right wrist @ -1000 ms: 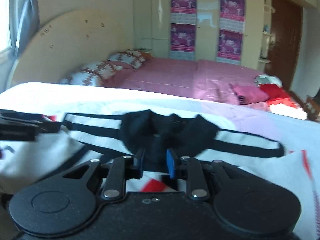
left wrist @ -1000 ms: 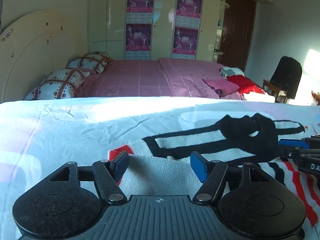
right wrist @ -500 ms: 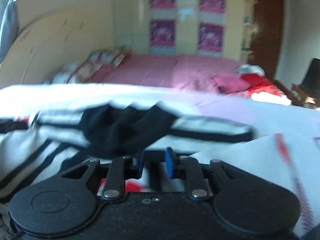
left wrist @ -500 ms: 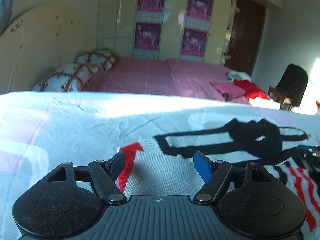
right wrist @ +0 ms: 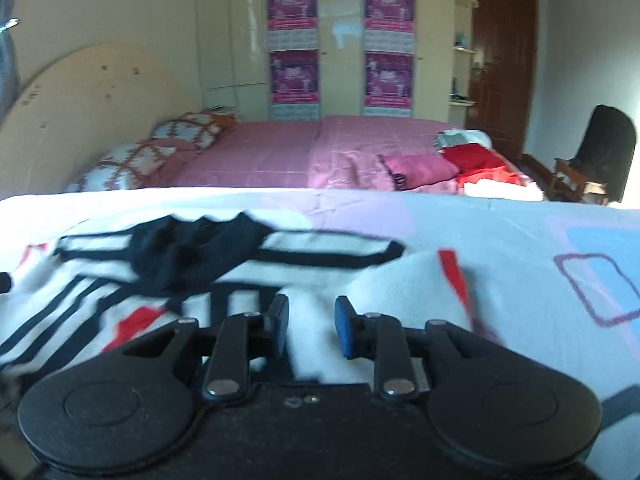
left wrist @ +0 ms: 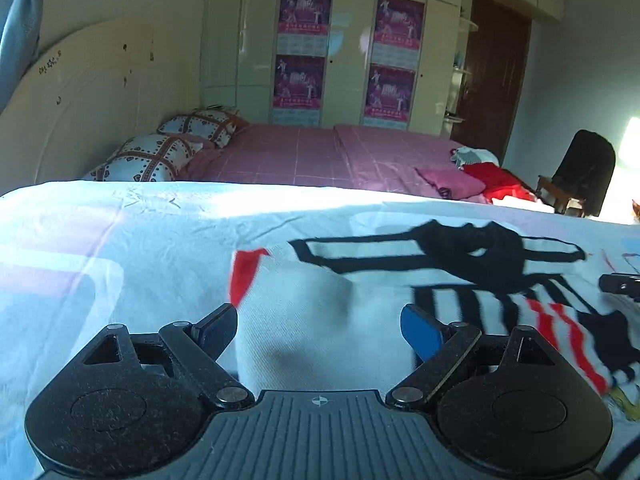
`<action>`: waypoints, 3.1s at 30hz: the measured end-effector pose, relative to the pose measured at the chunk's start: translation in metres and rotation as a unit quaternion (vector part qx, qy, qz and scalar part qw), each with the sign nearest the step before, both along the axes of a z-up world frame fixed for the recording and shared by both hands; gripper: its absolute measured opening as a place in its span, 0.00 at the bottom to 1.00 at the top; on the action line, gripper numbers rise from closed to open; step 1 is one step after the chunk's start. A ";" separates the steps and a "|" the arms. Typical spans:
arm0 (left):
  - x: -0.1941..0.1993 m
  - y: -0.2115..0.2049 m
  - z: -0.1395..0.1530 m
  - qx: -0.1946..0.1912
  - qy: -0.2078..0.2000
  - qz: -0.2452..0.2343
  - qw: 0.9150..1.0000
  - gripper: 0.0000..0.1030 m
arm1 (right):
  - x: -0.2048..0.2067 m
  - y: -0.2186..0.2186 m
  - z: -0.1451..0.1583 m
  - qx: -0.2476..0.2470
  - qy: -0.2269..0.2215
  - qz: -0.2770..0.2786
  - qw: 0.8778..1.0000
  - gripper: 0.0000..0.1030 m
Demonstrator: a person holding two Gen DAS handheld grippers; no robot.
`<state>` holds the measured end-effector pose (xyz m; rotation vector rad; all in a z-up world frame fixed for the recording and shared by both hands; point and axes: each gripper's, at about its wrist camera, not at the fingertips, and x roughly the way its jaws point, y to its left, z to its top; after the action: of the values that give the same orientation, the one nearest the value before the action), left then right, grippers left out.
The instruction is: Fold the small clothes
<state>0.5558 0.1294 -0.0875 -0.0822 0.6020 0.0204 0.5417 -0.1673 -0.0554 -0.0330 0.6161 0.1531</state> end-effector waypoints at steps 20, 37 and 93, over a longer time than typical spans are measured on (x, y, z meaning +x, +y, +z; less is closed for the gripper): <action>-0.030 -0.020 -0.022 0.056 0.059 0.010 0.997 0.86 | -0.040 0.017 -0.025 -0.104 0.015 0.024 0.994 0.31; -0.168 0.024 -0.002 -0.009 0.043 -0.030 0.999 0.86 | -0.164 -0.073 0.010 0.011 0.046 -0.065 0.997 0.40; -0.321 0.028 -0.062 -0.369 0.072 0.006 0.927 0.05 | -0.327 -0.129 -0.037 0.326 0.177 -0.004 0.929 0.06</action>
<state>0.2352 0.1578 -0.1491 -0.8240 0.7313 -0.1921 0.2151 -0.2966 -0.0924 0.6552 0.9002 0.3545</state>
